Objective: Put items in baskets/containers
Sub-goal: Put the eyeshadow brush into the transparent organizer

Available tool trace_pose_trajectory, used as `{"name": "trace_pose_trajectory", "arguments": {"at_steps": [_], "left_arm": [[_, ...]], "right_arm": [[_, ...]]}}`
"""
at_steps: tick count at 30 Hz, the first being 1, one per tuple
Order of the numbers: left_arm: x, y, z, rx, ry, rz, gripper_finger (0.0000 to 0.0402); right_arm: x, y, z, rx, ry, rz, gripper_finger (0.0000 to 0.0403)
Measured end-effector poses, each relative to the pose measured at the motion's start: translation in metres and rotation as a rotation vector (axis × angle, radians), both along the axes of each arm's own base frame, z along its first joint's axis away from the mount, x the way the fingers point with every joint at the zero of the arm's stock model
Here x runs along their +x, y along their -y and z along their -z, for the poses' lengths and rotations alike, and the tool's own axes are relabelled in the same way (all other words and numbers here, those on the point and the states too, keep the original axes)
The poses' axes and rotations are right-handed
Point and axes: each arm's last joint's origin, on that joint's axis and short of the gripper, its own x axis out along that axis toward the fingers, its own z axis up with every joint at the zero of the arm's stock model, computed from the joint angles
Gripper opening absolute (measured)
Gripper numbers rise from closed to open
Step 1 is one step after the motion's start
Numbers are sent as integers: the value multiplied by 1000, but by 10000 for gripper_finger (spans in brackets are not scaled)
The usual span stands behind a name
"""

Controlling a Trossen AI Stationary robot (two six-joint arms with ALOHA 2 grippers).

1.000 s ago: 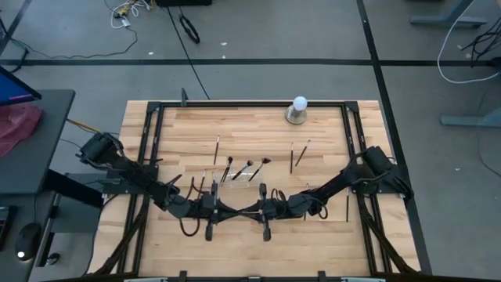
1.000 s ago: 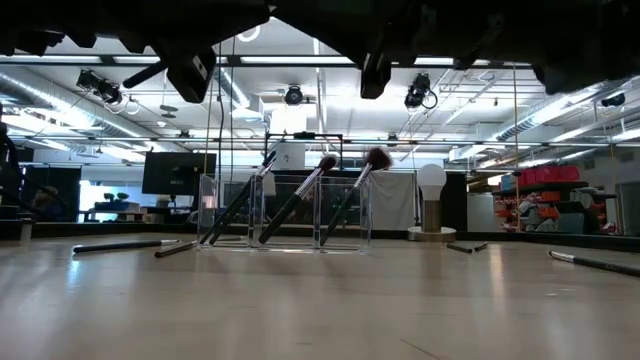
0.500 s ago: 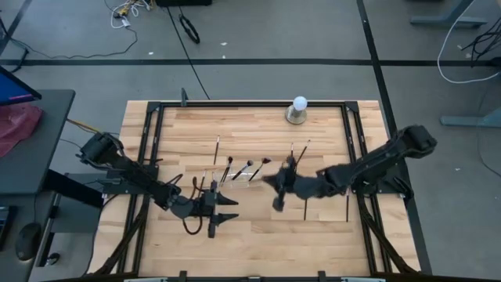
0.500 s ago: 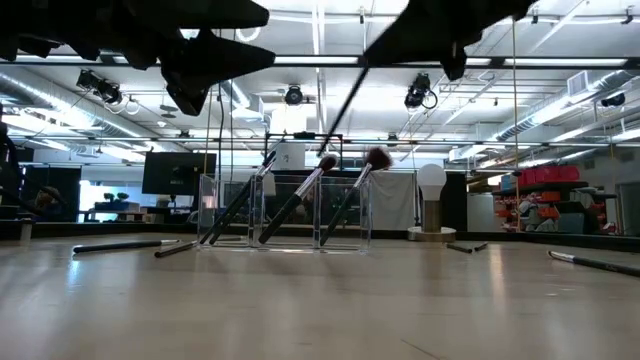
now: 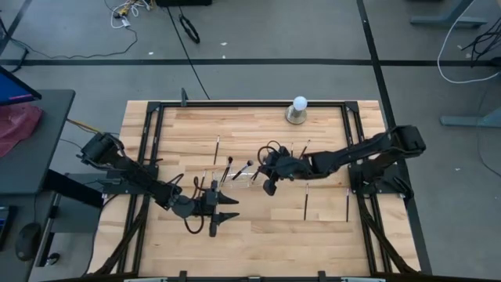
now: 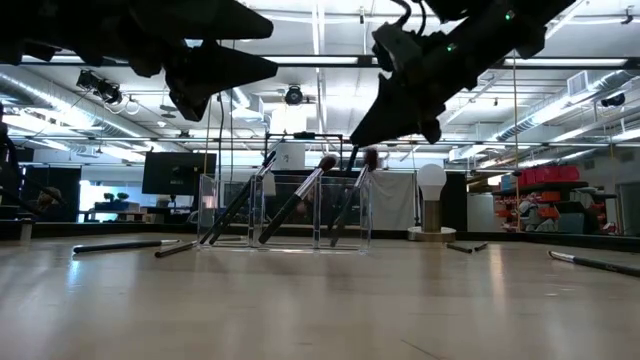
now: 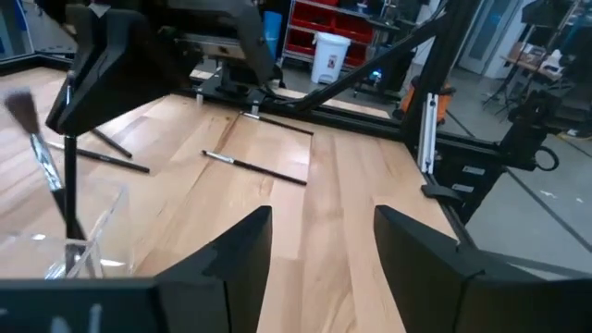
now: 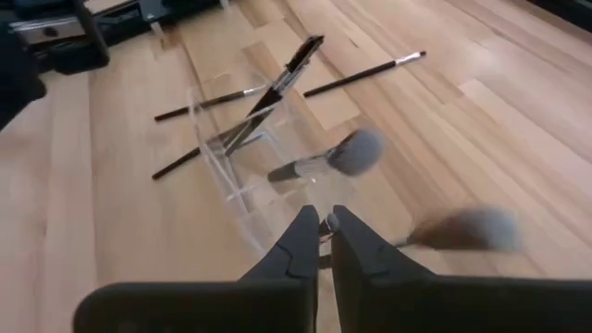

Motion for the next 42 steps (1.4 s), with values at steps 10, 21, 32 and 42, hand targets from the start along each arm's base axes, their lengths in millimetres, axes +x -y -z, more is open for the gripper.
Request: {"name": "trace_pose_trajectory", "arguments": {"at_steps": [10,21,32,42], "left_arm": [[0,0,0,2,-3,1,197],[0,0,0,-17,-3,-2,197],[0,0,0,-16,-3,-2,197],[0,0,0,-15,-2,-11,197]], "right_arm": [[3,3,6,-3,-17,11,57],[-4,8,-15,-182,35,83,139],[-22,-43,-35,-117,72,-377,108],[-7,-56,6,-103,-41,-357,5]]}}
